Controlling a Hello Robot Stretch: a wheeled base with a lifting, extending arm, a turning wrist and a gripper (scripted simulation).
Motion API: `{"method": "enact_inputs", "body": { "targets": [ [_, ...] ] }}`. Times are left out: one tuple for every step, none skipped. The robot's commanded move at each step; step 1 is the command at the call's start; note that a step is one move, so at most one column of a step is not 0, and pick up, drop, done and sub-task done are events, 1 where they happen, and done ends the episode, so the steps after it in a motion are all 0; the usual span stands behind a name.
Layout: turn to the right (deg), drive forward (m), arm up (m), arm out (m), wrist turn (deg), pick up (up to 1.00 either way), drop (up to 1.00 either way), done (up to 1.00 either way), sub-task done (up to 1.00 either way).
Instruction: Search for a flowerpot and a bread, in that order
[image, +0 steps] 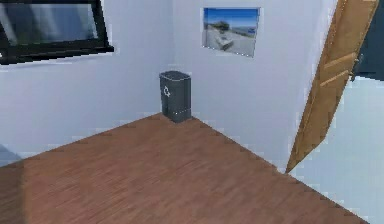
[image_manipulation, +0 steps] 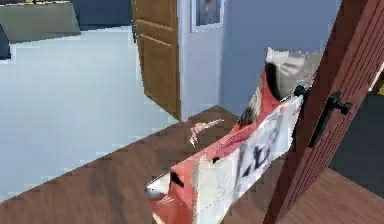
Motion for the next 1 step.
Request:
{"method": "enact_inputs", "body": {
  "targets": [
    [36.0, 0.00, 0.00, 0.00, 0.0, 0.00, 0.00, 0.00, 0.00]
  ]
}}
